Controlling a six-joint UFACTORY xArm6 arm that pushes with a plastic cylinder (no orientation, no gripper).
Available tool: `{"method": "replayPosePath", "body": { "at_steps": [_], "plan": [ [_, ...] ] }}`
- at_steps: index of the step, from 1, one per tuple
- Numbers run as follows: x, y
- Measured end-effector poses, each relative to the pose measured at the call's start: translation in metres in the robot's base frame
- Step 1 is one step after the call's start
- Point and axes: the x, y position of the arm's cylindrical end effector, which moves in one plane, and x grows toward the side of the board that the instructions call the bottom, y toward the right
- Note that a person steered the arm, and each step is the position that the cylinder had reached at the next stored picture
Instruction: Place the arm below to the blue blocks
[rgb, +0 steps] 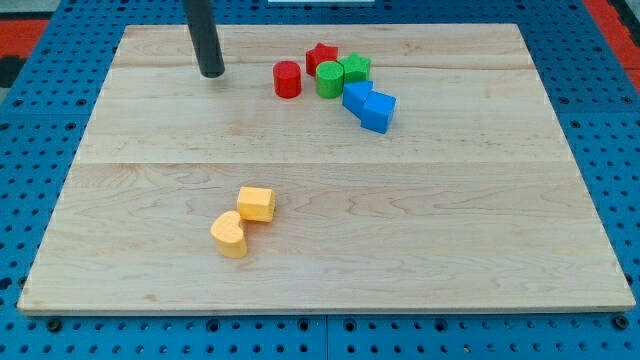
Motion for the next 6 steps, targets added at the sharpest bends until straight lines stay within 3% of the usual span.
{"method": "replayPosePath", "body": {
  "at_steps": [3,4,6],
  "plan": [
    [0.009,0.095],
    [0.024,0.052],
    [0.103,0.093]
  ]
}}
